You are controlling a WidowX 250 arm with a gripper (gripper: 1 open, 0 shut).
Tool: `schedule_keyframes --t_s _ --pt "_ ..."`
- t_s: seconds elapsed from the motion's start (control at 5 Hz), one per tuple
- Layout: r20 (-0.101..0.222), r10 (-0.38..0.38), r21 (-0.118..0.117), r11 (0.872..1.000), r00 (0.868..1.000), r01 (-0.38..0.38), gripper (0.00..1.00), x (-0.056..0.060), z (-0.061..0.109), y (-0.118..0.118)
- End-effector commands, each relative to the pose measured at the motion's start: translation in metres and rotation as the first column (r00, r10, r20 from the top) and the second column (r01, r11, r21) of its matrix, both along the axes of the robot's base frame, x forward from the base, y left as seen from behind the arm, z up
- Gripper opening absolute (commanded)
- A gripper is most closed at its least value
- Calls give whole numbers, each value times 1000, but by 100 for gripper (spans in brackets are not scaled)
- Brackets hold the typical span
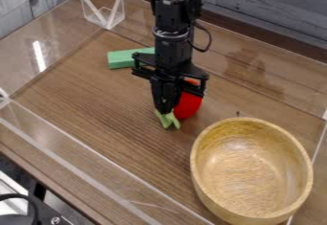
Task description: Move the red object to the left side of the table
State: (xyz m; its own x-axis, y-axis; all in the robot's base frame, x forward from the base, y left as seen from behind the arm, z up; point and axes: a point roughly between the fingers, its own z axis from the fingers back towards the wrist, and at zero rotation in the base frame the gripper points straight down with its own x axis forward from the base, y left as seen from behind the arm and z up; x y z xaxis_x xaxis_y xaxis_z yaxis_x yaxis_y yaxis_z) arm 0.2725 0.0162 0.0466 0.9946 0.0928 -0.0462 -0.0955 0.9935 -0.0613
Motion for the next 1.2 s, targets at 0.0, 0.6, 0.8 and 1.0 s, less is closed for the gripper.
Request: schedule_keyframes --t_s 0.0,0.6,0.8,1.0 --pt "95 -2 -6 1000 996 2 0 11 31 7" --pt "150 38 -13 999 988 -36 0 8 54 44" --pt "138 21 -15 1000 990 -19 100 9 48 38" --pt "121 7 -16 1000 993 -5 100 9 41 33"
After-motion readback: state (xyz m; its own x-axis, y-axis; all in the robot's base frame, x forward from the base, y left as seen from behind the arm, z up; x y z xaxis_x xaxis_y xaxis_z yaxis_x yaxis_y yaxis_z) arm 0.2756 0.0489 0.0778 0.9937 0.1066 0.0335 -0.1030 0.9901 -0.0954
